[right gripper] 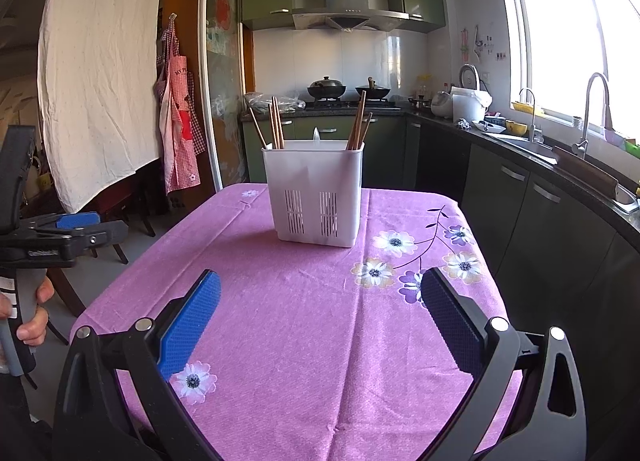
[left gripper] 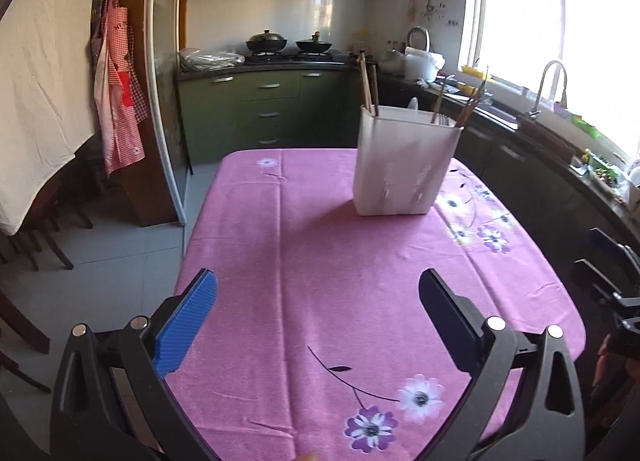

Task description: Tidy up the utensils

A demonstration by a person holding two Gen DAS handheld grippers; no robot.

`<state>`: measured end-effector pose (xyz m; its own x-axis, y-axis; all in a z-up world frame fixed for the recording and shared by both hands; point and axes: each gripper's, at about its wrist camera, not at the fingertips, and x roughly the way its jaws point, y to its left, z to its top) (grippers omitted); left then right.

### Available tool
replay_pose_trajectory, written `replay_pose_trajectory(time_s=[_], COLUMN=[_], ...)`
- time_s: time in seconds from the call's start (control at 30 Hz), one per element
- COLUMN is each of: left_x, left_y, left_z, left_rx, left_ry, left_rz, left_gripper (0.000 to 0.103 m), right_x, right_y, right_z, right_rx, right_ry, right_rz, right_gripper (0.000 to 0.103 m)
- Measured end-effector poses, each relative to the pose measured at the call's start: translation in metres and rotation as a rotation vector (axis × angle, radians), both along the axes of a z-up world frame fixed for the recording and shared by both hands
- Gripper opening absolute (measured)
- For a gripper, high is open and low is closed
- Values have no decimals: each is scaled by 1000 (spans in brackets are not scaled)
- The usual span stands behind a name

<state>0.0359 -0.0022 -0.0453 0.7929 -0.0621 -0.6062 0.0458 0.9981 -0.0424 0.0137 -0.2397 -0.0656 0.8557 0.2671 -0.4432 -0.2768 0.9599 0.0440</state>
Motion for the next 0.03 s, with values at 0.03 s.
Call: replay_pose_trajectory(time_s=[0.03], left_x=[2], left_y=[1], left_z=[-2], left_rx=[5], left_ry=[-7], left_rz=[5], left_gripper=[96], right_x=[1], right_y=[-1], right_z=[-1], right_rx=[0], right_ry=[4], right_rz=[-3], right_gripper=[98])
